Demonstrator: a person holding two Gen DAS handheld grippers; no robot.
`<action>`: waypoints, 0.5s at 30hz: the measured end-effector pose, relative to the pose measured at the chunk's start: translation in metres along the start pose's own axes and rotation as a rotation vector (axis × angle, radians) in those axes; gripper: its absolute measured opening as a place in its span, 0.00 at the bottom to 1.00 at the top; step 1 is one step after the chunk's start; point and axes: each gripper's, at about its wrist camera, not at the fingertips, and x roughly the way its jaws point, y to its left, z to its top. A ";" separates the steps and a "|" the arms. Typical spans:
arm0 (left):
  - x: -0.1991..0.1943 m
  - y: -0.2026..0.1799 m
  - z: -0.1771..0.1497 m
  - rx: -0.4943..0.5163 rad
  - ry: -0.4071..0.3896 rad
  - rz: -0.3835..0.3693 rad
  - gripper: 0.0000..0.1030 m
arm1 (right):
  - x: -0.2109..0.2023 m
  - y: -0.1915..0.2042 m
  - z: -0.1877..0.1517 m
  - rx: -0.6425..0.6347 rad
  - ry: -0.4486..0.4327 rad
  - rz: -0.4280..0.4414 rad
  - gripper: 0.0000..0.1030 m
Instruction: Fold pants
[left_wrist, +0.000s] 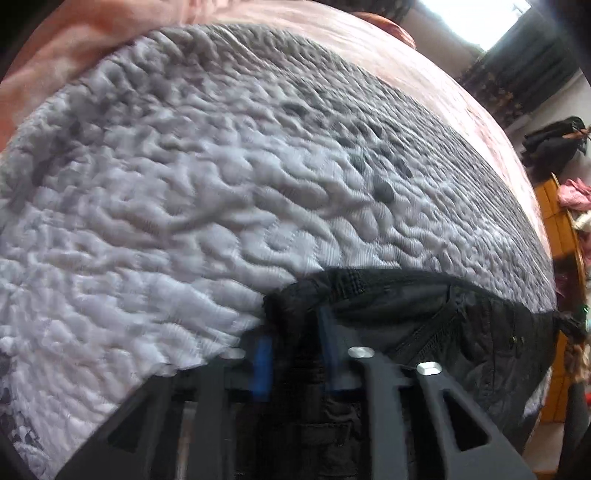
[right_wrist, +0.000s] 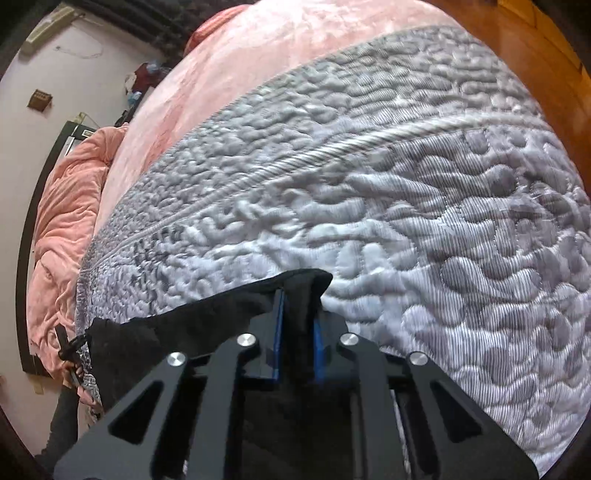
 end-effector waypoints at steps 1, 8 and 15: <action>-0.005 0.001 0.000 -0.009 -0.010 -0.004 0.18 | -0.006 0.003 -0.002 0.000 -0.014 0.004 0.09; -0.053 -0.013 -0.006 0.012 -0.087 -0.016 0.15 | -0.080 0.031 -0.028 -0.038 -0.125 -0.013 0.07; -0.108 -0.031 -0.018 0.036 -0.153 -0.064 0.14 | -0.159 0.062 -0.069 -0.069 -0.196 -0.046 0.06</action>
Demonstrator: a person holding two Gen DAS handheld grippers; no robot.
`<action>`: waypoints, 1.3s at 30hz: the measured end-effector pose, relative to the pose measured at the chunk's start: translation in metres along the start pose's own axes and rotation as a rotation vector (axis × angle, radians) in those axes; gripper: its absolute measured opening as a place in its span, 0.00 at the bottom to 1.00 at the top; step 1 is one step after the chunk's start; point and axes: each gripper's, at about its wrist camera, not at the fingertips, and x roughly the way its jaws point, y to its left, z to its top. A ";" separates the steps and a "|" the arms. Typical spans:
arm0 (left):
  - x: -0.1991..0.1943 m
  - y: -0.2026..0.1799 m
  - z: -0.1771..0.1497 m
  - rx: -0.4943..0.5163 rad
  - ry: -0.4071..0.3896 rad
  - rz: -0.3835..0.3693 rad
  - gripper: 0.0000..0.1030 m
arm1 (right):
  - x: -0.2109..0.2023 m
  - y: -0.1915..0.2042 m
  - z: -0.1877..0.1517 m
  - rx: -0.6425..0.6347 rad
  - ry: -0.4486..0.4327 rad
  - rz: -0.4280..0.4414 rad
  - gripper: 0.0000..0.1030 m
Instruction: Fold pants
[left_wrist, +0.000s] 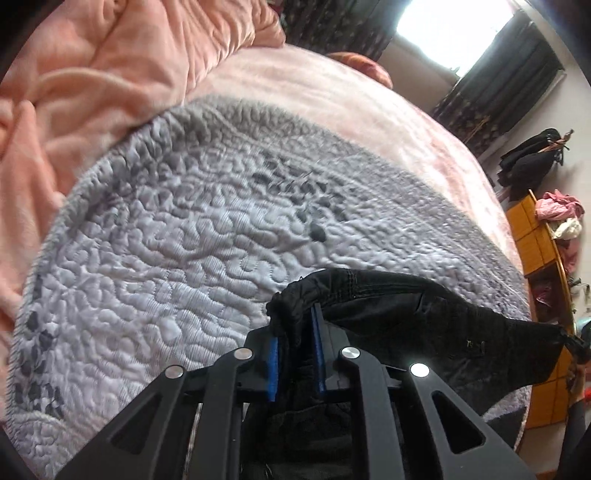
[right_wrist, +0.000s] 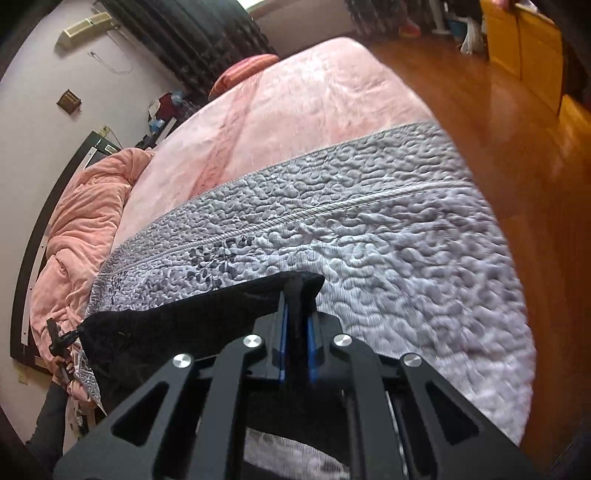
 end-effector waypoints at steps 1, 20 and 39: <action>-0.008 -0.002 0.000 0.003 -0.008 -0.007 0.14 | -0.014 0.004 -0.004 -0.004 -0.011 -0.009 0.06; -0.099 -0.019 -0.047 0.009 -0.087 -0.066 0.14 | -0.092 0.017 -0.100 -0.016 -0.104 -0.081 0.07; -0.146 0.007 -0.126 -0.032 -0.118 -0.085 0.14 | -0.138 0.007 -0.213 0.011 -0.178 -0.121 0.08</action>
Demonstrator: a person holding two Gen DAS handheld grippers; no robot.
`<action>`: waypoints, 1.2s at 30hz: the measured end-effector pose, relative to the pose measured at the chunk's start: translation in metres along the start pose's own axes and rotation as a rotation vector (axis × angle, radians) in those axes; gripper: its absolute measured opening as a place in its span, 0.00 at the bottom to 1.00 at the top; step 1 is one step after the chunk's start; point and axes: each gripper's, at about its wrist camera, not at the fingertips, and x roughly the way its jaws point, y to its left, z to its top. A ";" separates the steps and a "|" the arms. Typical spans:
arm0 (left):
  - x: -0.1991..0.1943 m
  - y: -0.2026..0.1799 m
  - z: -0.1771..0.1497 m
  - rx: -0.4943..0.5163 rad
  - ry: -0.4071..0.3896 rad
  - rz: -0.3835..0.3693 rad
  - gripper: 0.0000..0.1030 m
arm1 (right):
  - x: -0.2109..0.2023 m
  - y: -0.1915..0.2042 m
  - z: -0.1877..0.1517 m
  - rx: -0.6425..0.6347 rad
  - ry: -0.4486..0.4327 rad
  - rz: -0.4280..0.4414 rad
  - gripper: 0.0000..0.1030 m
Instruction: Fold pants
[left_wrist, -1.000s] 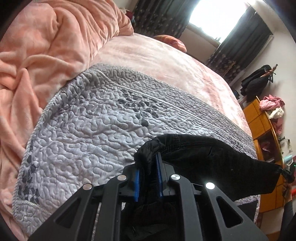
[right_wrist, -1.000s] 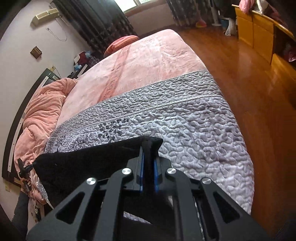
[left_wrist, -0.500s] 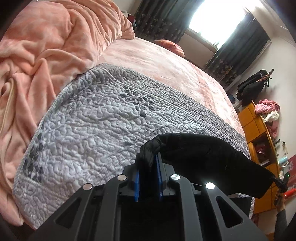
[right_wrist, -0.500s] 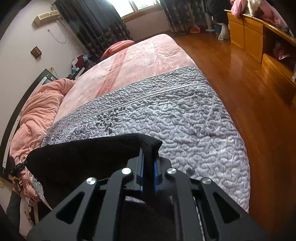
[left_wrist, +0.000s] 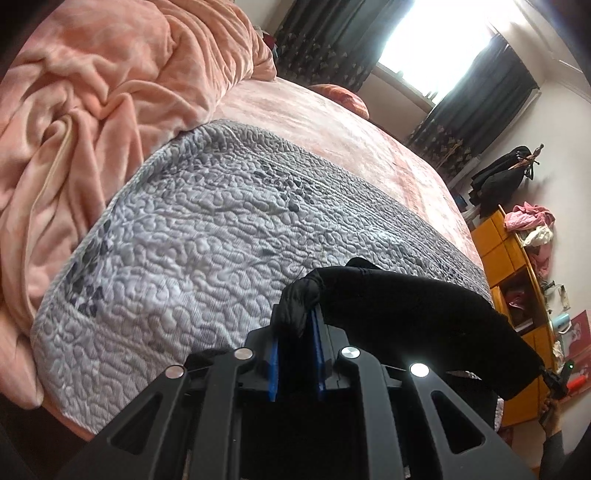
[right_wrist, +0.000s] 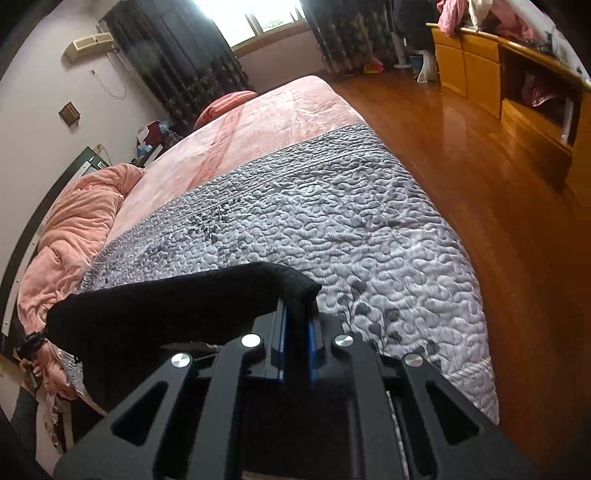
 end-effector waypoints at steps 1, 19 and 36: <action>-0.002 0.002 -0.004 -0.004 -0.001 -0.001 0.14 | -0.002 0.001 -0.004 -0.005 -0.003 -0.005 0.08; -0.014 0.043 -0.077 -0.089 0.013 -0.034 0.15 | -0.038 -0.002 -0.073 0.041 -0.046 -0.007 0.10; 0.009 0.059 -0.140 -0.046 0.111 0.023 0.18 | -0.047 0.024 -0.131 -0.059 -0.028 -0.080 0.13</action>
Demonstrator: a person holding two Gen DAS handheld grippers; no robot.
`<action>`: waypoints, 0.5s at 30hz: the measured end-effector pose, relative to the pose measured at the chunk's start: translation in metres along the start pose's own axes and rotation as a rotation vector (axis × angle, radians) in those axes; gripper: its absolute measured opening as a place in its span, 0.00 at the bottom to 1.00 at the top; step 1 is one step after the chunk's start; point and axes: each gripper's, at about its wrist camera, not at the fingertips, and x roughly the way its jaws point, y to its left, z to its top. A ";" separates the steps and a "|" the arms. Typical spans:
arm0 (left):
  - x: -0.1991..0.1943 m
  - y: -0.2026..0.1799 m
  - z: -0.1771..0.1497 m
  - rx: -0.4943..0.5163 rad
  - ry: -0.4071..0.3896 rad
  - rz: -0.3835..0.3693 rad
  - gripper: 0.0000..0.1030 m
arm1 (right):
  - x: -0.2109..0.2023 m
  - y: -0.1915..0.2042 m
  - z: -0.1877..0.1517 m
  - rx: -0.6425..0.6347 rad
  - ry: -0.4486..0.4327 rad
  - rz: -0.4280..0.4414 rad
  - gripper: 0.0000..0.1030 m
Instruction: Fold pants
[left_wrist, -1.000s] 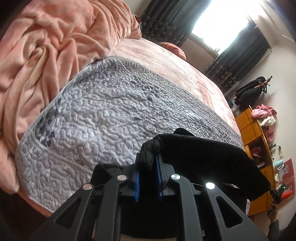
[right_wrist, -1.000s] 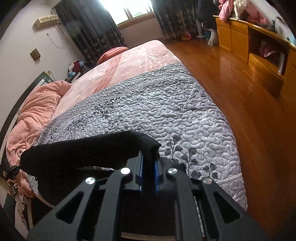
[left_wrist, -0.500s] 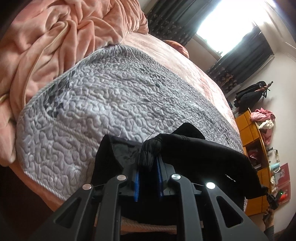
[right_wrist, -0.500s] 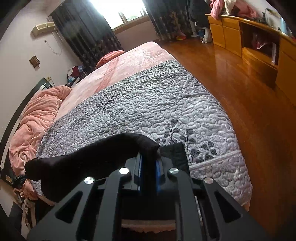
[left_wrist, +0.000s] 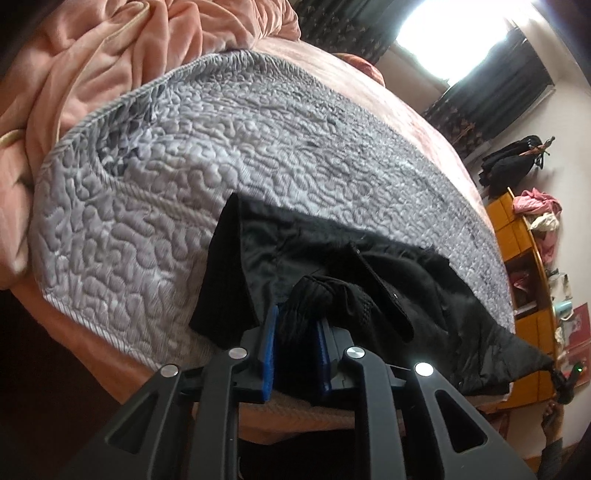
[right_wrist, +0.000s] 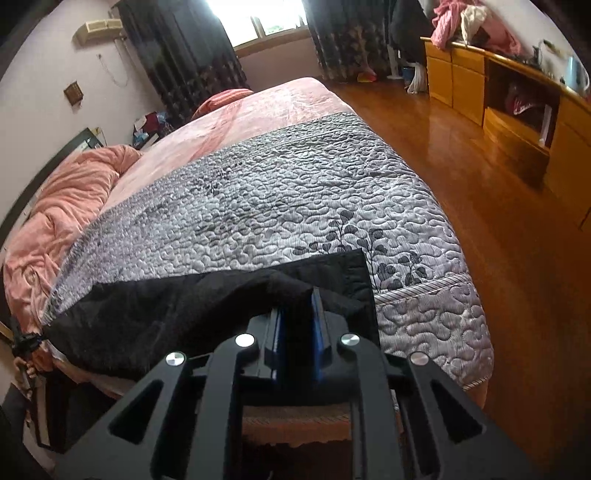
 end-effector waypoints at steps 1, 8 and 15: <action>0.001 0.001 -0.002 0.008 0.006 0.012 0.19 | 0.000 0.001 -0.002 -0.006 0.003 -0.009 0.14; 0.008 0.011 -0.016 0.043 0.050 0.176 0.50 | 0.006 -0.012 -0.021 0.031 0.030 -0.098 0.54; 0.000 0.055 -0.038 -0.072 0.043 0.287 0.66 | 0.026 -0.053 -0.059 0.221 0.136 -0.162 0.59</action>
